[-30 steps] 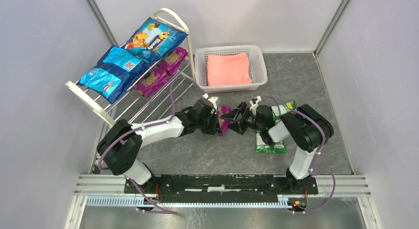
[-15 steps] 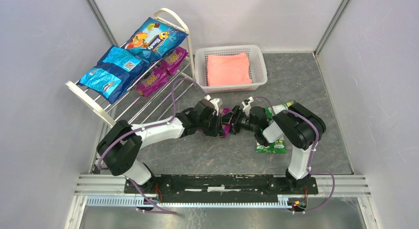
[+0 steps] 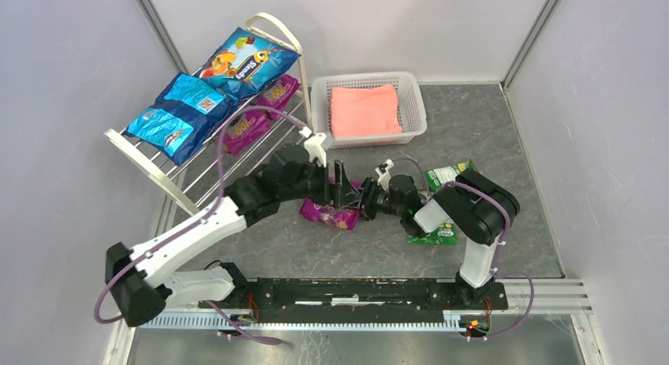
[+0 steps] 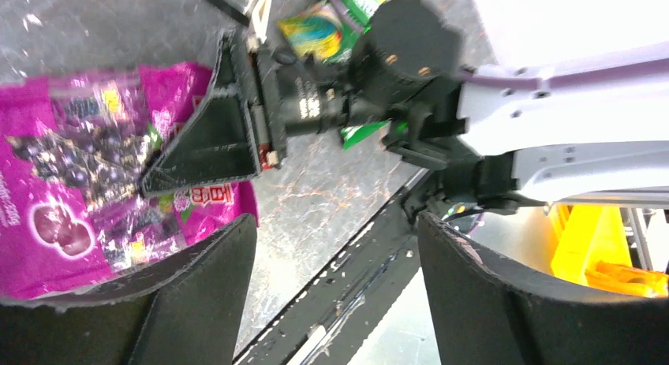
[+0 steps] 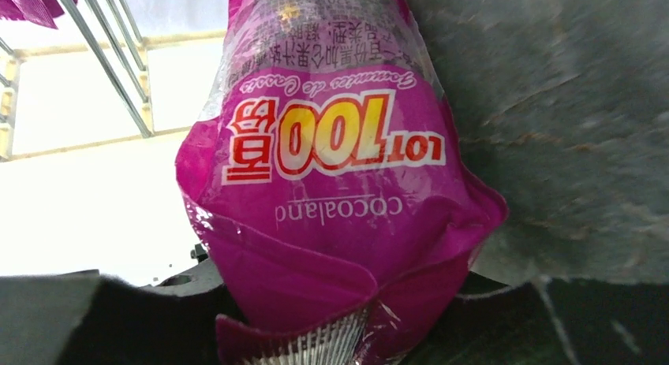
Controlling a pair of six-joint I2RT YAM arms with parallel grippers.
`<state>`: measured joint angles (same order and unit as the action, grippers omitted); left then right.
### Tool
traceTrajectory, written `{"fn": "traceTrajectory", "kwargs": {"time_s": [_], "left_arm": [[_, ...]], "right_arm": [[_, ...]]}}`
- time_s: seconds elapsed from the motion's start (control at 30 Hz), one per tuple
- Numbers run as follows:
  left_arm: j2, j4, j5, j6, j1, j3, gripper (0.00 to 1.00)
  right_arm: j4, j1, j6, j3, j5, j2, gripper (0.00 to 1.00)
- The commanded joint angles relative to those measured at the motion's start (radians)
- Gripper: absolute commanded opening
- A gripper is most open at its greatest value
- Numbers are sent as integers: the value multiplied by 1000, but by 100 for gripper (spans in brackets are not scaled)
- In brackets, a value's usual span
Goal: Place and organize the candy bags onto the shelf
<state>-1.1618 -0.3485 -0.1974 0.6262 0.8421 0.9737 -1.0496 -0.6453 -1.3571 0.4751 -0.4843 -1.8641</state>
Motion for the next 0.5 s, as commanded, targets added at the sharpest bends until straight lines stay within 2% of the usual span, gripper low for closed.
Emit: {"fn": "traceTrajectory", "kwargs": {"time_s": [0.0, 0.27, 0.47], "left_arm": [[128, -151, 38, -84, -1, 146, 83], [287, -292, 80, -173, -1, 323, 90], [353, -367, 76, -200, -2, 424, 91]], "right_arm": [[-21, -63, -10, 27, 26, 102, 44], [165, -226, -27, 187, 194, 253, 44], [215, -357, -92, 404, 359, 218, 45]]}}
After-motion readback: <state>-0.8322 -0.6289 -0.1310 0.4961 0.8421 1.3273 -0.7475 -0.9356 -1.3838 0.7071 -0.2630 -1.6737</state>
